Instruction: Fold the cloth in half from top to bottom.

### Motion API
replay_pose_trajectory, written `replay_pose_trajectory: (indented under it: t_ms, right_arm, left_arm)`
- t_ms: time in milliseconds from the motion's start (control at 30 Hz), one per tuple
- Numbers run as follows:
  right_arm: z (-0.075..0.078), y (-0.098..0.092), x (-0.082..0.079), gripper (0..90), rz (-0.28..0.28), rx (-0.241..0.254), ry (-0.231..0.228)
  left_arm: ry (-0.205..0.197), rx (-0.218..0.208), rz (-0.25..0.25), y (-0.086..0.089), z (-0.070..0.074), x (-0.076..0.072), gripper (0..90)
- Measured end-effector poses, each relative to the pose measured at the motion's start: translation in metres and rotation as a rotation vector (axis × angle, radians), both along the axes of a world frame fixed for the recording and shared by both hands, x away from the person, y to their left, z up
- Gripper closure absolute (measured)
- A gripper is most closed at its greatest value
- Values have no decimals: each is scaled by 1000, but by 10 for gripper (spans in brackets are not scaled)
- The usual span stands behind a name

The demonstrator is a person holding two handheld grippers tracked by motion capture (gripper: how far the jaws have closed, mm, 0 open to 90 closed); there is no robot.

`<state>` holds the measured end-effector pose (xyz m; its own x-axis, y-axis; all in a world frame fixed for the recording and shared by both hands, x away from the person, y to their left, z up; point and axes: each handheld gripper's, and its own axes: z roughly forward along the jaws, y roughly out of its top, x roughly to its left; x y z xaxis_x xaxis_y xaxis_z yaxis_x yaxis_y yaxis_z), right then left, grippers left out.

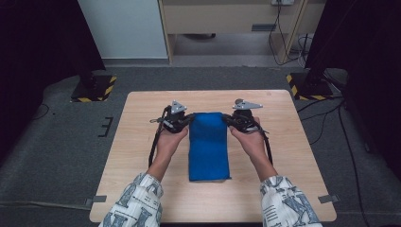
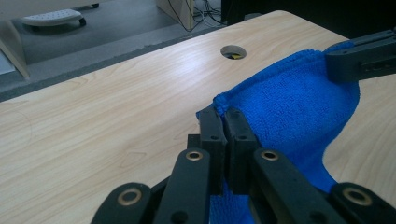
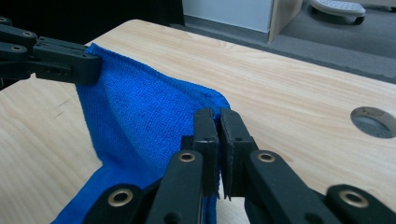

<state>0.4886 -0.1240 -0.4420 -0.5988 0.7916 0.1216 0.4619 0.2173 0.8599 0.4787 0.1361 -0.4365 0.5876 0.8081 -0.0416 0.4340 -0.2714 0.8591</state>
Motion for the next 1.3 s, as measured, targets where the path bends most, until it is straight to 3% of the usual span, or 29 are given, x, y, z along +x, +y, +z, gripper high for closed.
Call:
replay_pose_trajectory:
  t_ms: [433, 900, 1300]
  right_arm:
    - [-13, -5, -19, 864, 35, 10, 10]
    - [-31, -8, -53, 863, 84, -21, 11]
    - [-40, -15, -70, 862, 97, 3, 9]
  left_arm:
    - [-3, -6, -34, 2, -8, -20, 869]
    - [21, -29, -59, 4, -25, -57, 866]
    - [24, -47, -87, 4, -29, -74, 862]
